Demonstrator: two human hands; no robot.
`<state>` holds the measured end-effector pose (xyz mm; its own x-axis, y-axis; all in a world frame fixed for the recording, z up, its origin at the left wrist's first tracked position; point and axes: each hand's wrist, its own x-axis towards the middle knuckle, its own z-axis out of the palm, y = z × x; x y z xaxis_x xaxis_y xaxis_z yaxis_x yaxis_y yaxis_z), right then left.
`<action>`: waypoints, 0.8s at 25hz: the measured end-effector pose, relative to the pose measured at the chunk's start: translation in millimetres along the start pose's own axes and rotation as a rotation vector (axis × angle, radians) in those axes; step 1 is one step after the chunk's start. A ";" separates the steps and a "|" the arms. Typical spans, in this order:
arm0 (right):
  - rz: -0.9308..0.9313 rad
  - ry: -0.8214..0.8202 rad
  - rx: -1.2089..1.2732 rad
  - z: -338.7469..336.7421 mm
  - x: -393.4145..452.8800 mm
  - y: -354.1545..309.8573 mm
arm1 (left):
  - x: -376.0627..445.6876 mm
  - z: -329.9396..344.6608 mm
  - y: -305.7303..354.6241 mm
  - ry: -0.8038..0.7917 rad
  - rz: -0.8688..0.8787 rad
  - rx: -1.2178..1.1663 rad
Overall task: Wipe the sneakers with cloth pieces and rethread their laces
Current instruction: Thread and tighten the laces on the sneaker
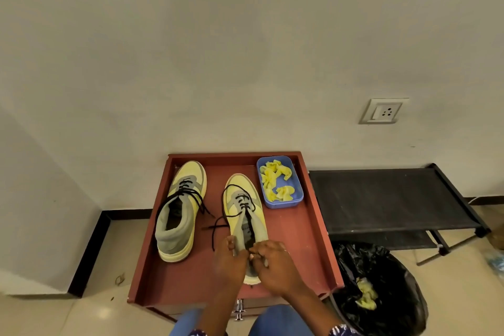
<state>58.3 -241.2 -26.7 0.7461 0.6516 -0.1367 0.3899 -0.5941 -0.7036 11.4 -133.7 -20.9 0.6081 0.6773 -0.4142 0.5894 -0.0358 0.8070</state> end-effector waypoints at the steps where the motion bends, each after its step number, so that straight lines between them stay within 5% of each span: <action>1: -0.005 0.002 0.006 -0.4 -2.8 0.7 | -2.7 -0.3 -4.0 -0.016 -0.010 0.000; 7: 0.102 0.111 0.074 -2.7 16.0 -15.7 | -6.6 -10.7 -7.4 -0.121 -0.072 0.035; 9: 0.146 0.156 0.118 -4.1 30.2 -22.0 | -4.5 -15.3 -4.6 -0.051 0.029 0.163; 12: 0.204 -0.013 0.047 -8.0 51.3 -21.5 | 7.0 -22.5 1.1 -0.017 0.255 0.499; 16: 0.218 -0.149 -0.043 -7.9 62.9 -21.6 | 27.2 -28.9 11.9 -0.162 0.318 0.638; 20: 0.373 -0.007 0.318 -6.9 58.8 -24.6 | 38.9 -30.5 16.9 -0.235 0.265 0.700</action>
<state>96.2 -191.5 -12.5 0.7997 0.4254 -0.4236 -0.0885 -0.6145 -0.7840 28.7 -85.6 -10.6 0.8258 0.4111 -0.3862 0.5597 -0.6823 0.4704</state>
